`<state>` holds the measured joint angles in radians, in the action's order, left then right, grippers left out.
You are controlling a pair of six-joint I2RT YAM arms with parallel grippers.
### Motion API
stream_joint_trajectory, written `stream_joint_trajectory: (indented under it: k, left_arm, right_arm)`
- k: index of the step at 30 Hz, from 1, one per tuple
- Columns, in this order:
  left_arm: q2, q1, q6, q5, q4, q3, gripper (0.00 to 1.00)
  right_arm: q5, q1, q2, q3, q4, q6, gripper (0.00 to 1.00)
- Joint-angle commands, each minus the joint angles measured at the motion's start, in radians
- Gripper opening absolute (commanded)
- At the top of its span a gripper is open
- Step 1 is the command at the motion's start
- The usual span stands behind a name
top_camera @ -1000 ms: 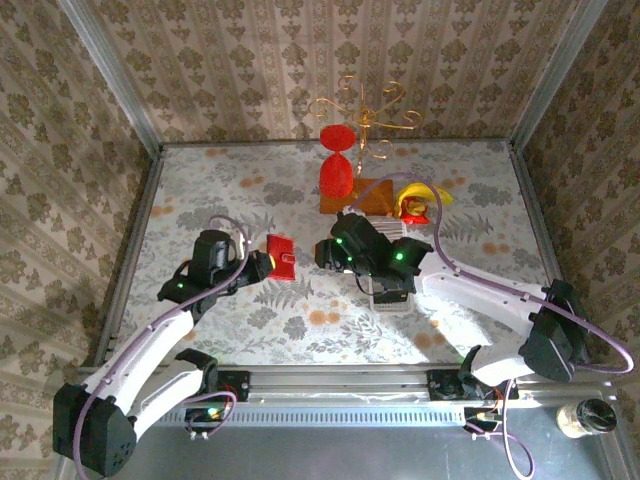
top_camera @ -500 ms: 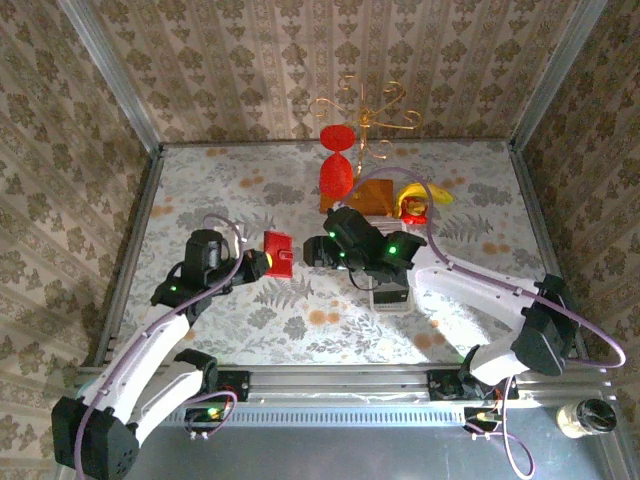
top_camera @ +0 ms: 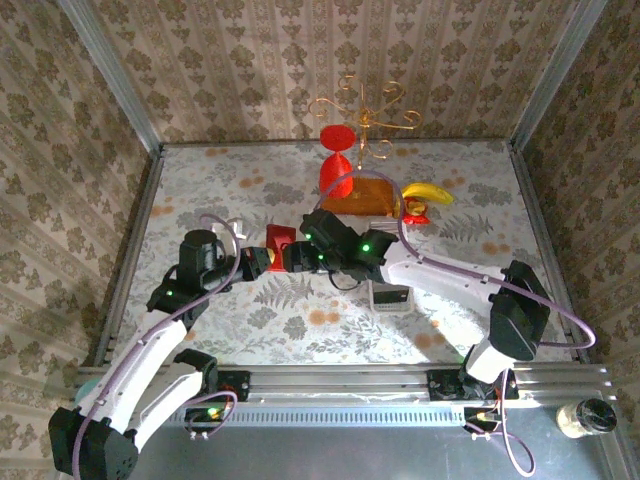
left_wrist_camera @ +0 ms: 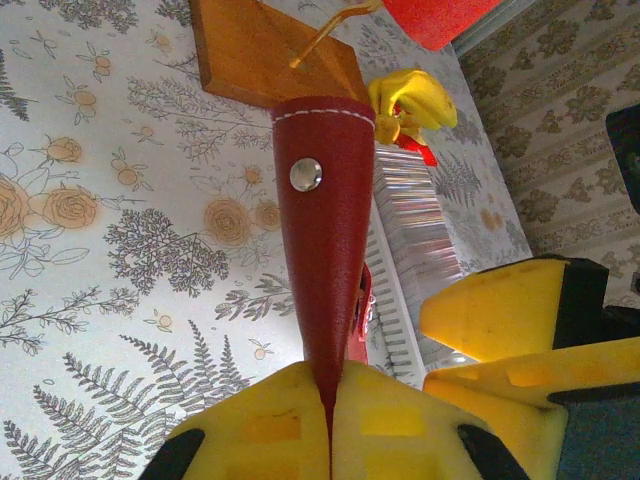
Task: Put the credit cards into the card holder
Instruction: Open the button on the card holder.
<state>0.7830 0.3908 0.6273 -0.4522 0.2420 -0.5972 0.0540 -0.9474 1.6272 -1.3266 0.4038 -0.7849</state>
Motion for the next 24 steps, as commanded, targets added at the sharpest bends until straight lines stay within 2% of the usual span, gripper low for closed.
stream_joint_trajectory:
  k: [1,20,24]
  left_arm:
    - [-0.019,-0.006,0.008,-0.031,-0.025,0.004,0.0]
    - [-0.042,-0.006,0.037,-0.057,-0.048,0.02,0.0]
    - [-0.042,-0.006,0.035,-0.048,-0.042,0.024,0.0]
  right_arm:
    - [-0.002,-0.002,0.028,-0.047,-0.025,-0.004,0.69]
    - [0.085,0.017,0.079,-0.092,-0.03,-0.058,0.7]
    - [0.121,0.022,0.096,-0.113,0.021,-0.051,0.65]
